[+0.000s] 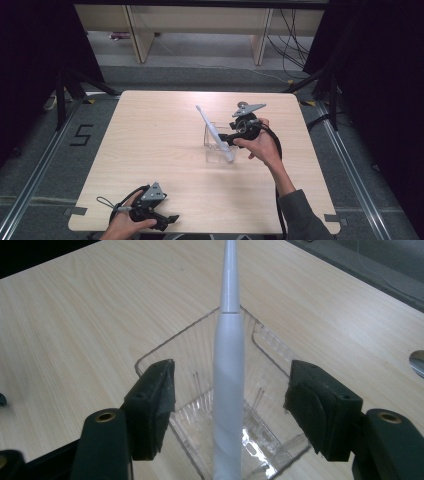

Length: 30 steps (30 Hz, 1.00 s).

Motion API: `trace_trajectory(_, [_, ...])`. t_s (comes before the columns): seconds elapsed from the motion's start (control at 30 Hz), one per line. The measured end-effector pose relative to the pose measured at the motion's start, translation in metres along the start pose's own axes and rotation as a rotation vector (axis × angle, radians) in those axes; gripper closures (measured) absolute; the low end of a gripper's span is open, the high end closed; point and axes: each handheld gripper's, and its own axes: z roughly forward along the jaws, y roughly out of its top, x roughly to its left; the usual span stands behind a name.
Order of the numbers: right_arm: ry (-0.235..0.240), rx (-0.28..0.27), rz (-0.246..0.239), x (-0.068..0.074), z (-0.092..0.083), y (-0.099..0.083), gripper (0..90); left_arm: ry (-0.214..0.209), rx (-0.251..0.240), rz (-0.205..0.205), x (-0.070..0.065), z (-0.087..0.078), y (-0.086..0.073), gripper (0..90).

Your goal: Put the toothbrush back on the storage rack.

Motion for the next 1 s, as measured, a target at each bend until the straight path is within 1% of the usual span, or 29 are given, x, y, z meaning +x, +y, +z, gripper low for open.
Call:
trace_trajectory(0.03, [-0.003,0.008,0.020,0.001,-0.003,-0.001,35.0,0.000,0.002,0.002,0.000,0.000,0.000,14.9])
trace_trajectory(0.07, [-0.003,0.008,0.020,0.001,-0.003,-0.001,35.0,0.000,0.002,0.002,0.000,0.000,0.000,14.9])
trace_trajectory(0.1, [-0.016,-0.025,0.019,0.000,-0.002,-0.003,34.5,0.000,0.001,0.002,0.000,0.000,0.000,14.9])
trace_trajectory(0.13, [-0.010,-0.009,0.018,0.000,-0.007,-0.003,34.2,0.000,0.002,0.002,0.000,0.000,0.000,14.9])
trace_trajectory(0.17, [-0.019,-0.026,0.016,-0.001,-0.009,-0.005,33.0,0.000,0.002,0.003,0.000,0.000,0.000,14.9])
trace_trajectory(0.2, [-0.015,-0.005,0.034,0.001,-0.012,-0.005,32.7,0.000,0.002,0.003,0.000,0.000,0.000,14.9])
trace_trajectory(0.23, [-0.025,-0.027,0.025,0.000,-0.012,-0.007,32.7,0.000,0.001,0.005,0.000,0.000,0.000,14.9])
trace_trajectory(0.27, [-0.025,-0.019,0.016,-0.001,-0.014,-0.007,32.4,0.000,0.001,0.003,0.000,-0.001,0.000,14.9])
trace_trajectory(0.3, [-0.023,-0.026,0.025,0.000,-0.015,-0.008,32.0,0.000,0.001,0.002,0.000,0.000,0.000,14.9])
trace_trajectory(0.33, [-0.023,-0.026,0.025,0.000,-0.015,-0.008,32.0,0.000,0.001,0.002,0.000,0.000,0.000,14.9])
trace_trajectory(0.43, [-0.026,-0.025,0.047,0.002,-0.020,-0.010,30.8,0.001,-0.001,0.001,0.000,0.000,0.000,14.9])
trace_trajectory(0.5, [-0.028,-0.038,0.022,0.001,-0.020,-0.011,30.4,0.001,-0.001,0.001,0.000,0.000,0.000,14.9])
trace_trajectory(0.53, [-0.027,-0.034,0.018,0.001,-0.021,-0.011,30.4,0.000,0.001,0.002,0.001,0.000,0.000,14.9])
trace_trajectory(0.57, [-0.029,-0.032,0.036,0.002,-0.022,-0.012,30.2,0.001,0.000,0.003,0.001,-0.001,0.000,14.9])
trace_trajectory(0.63, [-0.028,-0.034,0.037,0.002,-0.023,-0.013,30.2,0.001,-0.001,0.004,0.001,-0.001,0.000,14.9])
trace_trajectory(0.67, [-0.030,-0.036,0.040,0.002,-0.024,-0.014,29.9,0.008,-0.001,0.004,0.001,-0.001,0.000,14.9])
trace_trajectory(0.73, [-0.035,-0.041,0.030,0.001,-0.024,-0.014,29.7,0.008,-0.002,0.004,0.001,-0.001,0.000,14.9])
trace_trajectory(0.8, [-0.034,-0.036,0.052,0.003,-0.027,-0.015,29.1,0.008,-0.003,0.004,0.001,-0.001,0.000,14.9])
trace_trajectory(0.83, [-0.032,-0.047,0.026,0.001,-0.026,-0.016,29.0,0.009,-0.002,0.004,0.001,-0.001,0.000,14.9])
trace_trajectory(0.87, [-0.041,-0.052,0.030,0.001,-0.028,-0.016,29.0,0.009,-0.002,0.004,0.001,-0.001,0.000,14.9])
trace_trajectory(0.9, [-0.029,-0.057,0.017,0.001,-0.028,-0.016,29.0,0.008,-0.002,0.005,0.001,-0.001,0.000,14.9])
trace_trajectory(0.93, [-0.034,-0.048,0.059,0.004,-0.029,-0.017,28.9,0.006,-0.002,0.005,0.001,-0.001,0.000,14.9])
trace_trajectory(1.0, [-0.044,-0.053,0.027,0.002,-0.031,-0.018,28.9,0.009,-0.002,0.004,0.001,-0.001,0.000,14.9])
